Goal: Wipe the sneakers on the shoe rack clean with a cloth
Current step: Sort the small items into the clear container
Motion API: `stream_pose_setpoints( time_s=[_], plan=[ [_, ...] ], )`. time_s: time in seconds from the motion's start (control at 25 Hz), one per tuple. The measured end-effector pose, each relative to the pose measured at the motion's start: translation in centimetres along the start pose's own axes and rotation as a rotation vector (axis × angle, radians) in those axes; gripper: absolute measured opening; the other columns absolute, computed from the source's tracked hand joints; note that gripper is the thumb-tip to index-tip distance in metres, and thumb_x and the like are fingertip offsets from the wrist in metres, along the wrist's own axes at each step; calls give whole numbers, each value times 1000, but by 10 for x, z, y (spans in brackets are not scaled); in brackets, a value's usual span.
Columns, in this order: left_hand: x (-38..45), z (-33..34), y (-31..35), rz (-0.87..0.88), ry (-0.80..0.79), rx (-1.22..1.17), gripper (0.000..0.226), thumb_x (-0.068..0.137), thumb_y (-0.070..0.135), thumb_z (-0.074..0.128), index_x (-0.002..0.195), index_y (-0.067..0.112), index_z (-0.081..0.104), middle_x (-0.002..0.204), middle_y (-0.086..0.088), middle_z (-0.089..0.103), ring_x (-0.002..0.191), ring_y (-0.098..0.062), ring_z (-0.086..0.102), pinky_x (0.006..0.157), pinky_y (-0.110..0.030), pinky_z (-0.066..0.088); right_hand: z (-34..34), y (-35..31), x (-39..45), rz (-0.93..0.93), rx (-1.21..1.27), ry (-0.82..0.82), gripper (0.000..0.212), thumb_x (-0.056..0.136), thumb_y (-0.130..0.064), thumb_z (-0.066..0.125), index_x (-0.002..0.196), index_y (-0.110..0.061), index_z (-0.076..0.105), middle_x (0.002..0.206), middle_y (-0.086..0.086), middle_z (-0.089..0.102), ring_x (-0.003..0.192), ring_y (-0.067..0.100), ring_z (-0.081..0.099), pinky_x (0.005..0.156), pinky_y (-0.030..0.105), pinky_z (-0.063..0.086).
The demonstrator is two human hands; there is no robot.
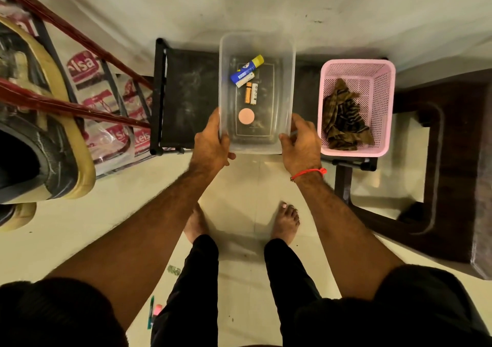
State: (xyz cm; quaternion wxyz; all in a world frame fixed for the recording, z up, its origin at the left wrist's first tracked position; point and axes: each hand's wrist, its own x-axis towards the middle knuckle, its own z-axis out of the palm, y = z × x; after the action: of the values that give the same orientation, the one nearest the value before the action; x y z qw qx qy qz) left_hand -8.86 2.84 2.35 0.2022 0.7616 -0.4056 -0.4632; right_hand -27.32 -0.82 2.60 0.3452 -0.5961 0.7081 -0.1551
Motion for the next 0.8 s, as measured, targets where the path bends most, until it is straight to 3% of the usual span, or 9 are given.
stream_pose_setpoints(
  time_s=[0.28,0.4,0.52,0.6,0.64,0.72,0.8],
  plan=[
    [-1,-2,5,-29,60,-25,56,105,10,50,157,23,33,116,-2,59,62,-13,70,46,-17,54,-2,-7,-5,52,18,56,48,89,-1,60,136,-6,56,116,14,56,92,13,49,88,13,37],
    [1,-1,11,-35,64,-1,54,105,10,51,155,22,37,114,-5,61,59,-13,68,43,-15,51,-3,-6,-6,72,32,65,48,87,0,59,135,-6,56,113,17,57,91,19,53,88,15,39],
    [5,-3,11,-59,37,45,50,106,16,52,153,19,37,120,-12,64,64,-15,69,43,-15,50,-3,-1,-4,53,44,22,47,88,-4,62,135,-5,57,111,16,56,90,22,56,93,28,48],
    [5,-2,8,-80,30,50,54,105,26,54,154,19,35,131,-13,61,85,-22,73,54,-23,58,-6,3,-4,15,71,-13,44,91,-14,66,133,-7,58,108,12,54,88,19,54,90,33,51],
    [2,0,7,-88,43,39,59,104,33,56,156,19,32,138,-13,58,102,-27,71,68,-32,63,-8,6,-5,-2,97,-19,43,93,-21,66,133,-8,59,107,10,54,88,17,53,88,32,51],
    [-7,3,5,-63,170,43,71,100,47,58,158,19,28,152,-13,45,130,-32,56,98,-47,56,-15,11,-9,-3,168,19,42,97,-31,60,133,-10,58,109,6,55,95,17,56,88,31,50],
    [-21,5,9,52,359,120,74,98,52,59,157,18,30,153,-15,36,132,-30,51,98,-42,52,-25,17,-10,-7,233,132,35,100,-29,57,130,-10,61,112,3,59,99,15,58,91,28,50]
  ],
)
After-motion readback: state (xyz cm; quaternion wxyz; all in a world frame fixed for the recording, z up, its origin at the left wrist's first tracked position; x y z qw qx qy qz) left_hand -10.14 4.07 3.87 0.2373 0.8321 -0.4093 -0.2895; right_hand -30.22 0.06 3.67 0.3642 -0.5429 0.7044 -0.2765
